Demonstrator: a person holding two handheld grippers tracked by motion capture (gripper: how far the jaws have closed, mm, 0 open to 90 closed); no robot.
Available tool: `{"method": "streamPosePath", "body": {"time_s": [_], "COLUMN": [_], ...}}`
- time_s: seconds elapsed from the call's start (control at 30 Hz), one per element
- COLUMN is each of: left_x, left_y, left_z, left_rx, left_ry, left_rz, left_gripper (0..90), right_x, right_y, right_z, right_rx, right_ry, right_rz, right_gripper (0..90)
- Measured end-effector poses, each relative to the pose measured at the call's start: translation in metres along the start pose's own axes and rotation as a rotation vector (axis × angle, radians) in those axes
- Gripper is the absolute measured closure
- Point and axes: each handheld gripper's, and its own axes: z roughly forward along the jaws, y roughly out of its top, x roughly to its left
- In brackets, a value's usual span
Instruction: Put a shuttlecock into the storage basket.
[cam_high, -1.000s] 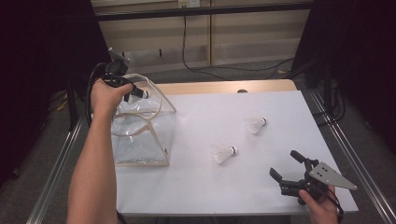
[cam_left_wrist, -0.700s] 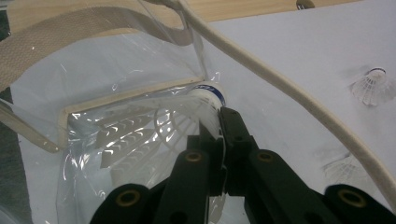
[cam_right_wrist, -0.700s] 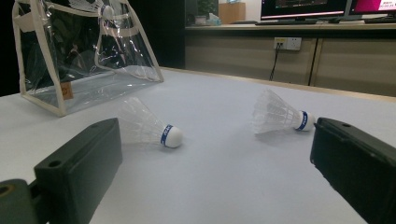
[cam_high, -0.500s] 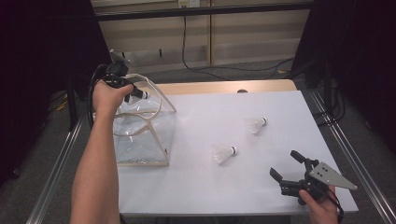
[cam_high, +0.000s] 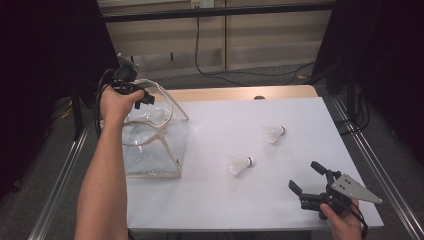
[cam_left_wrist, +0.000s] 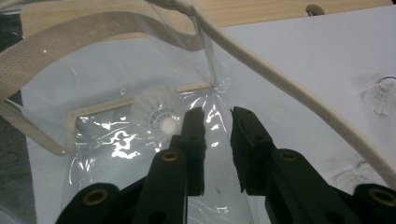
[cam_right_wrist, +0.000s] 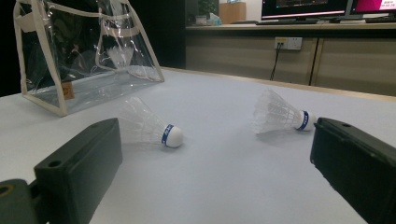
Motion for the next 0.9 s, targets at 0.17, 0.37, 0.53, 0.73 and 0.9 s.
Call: {"method": "streamPosePath", "body": {"time_s": [0.17,0.37,0.53,0.73,0.9], "left_x": [-0.002,-0.007,-0.012,-0.021,-0.032], "left_y": [-0.001,-0.002,-0.002,-0.002,-0.001], "left_z": [-0.005,-0.012,-0.018,-0.024,-0.027], "left_rx": [-0.015,-0.029,-0.04,-0.065,-0.066], "left_ry": [-0.025,-0.063,-0.092,-0.13,-0.162], "left_rz": [-0.004,-0.001,0.008,0.017,0.046], "left_gripper": [71.0,66.1,62.2,56.0,51.9], "right_x": [0.0,0.0,0.0,0.0,-0.001], "right_y": [0.0,0.0,0.0,0.0,0.0], "right_z": [0.0,0.0,0.0,0.0,-0.001], "right_rx": [0.0,0.0,-0.002,-0.002,0.001], "right_ry": [-0.001,-0.001,-0.003,-0.002,-0.002], "right_rz": [0.001,-0.002,-0.003,-0.002,-0.005], "right_gripper": [2.0,2.0,2.0,2.0,2.0]}}
